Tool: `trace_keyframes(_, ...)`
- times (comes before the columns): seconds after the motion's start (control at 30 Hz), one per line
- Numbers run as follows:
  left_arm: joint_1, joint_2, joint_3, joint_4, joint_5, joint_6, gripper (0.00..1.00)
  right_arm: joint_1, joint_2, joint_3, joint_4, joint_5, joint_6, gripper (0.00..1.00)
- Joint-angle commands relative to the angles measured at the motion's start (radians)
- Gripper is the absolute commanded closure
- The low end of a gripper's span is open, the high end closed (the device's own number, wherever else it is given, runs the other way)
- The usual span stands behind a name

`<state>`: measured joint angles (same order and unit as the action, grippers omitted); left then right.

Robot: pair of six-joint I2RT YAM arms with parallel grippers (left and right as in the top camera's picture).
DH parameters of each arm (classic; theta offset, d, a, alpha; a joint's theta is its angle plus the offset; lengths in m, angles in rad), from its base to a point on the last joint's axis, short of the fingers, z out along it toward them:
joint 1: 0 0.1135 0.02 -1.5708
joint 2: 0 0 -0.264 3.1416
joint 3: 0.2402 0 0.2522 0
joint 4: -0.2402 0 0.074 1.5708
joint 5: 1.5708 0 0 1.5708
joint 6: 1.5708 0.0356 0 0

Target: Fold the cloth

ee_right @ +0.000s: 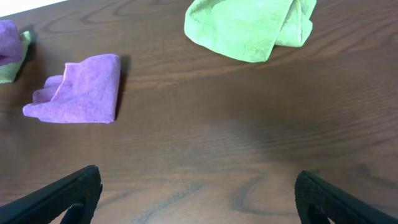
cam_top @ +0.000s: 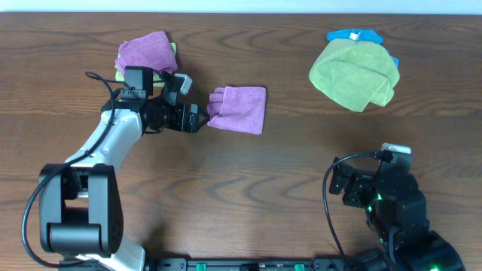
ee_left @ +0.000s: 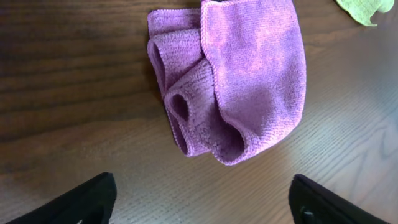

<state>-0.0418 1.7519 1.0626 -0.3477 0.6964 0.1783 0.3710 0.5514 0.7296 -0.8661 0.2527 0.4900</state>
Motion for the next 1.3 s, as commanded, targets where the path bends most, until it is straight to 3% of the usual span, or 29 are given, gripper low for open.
trace_keyframes(0.0, 0.004, 0.029, -0.003, 0.012, 0.01, -0.011, 0.04, 0.008, 0.0, -0.004, -0.008, -0.006, 0.014, 0.01)
trace_keyframes(0.23, 0.004, 0.039, -0.002, 0.04, 0.2, -0.01, 0.05, 0.008, 0.0, -0.004, -0.009, -0.006, 0.014, 0.01)
trace_keyframes(0.4, 0.002, 0.039, -0.002, 0.166, 0.324, -0.015, 0.05, 0.008, 0.0, -0.004, -0.009, -0.006, 0.014, 0.01)
trace_keyframes(0.5, 0.002, 0.039, -0.002, 0.236, 0.397, -0.098, 0.05, 0.008, 0.0, -0.004, -0.009, -0.006, 0.014, 0.01)
trace_keyframes(0.7, 0.002, 0.04, -0.002, 0.241, 0.353, -0.159, 0.05, 0.008, 0.0, -0.004, -0.009, -0.006, 0.014, 0.01)
trace_keyframes(0.77, 0.002, 0.041, -0.002, 0.24, 0.276, -0.199, 0.05, 0.008, 0.0, -0.004, -0.009, -0.006, 0.014, 0.01)
trace_keyframes(0.87, 0.002, 0.043, -0.002, 0.218, 0.105, -0.352, 0.05, 0.008, 0.0, -0.004, -0.009, -0.006, 0.014, 0.01)
trace_keyframes(0.93, 0.003, 0.048, -0.002, 0.203, 0.049, -0.373, 0.05, 0.008, 0.0, -0.004, -0.009, -0.006, 0.014, 0.01)
trace_keyframes(1.07, 0.009, 0.078, -0.003, 0.214, 0.062, -0.383, 0.01, 0.008, 0.0, -0.004, -0.009, -0.006, 0.014, 0.01)
trace_keyframes(1.27, 0.01, 0.207, -0.002, 0.293, 0.246, -0.425, 0.0, 0.008, 0.0, -0.004, -0.009, -0.006, 0.014, 0.01)
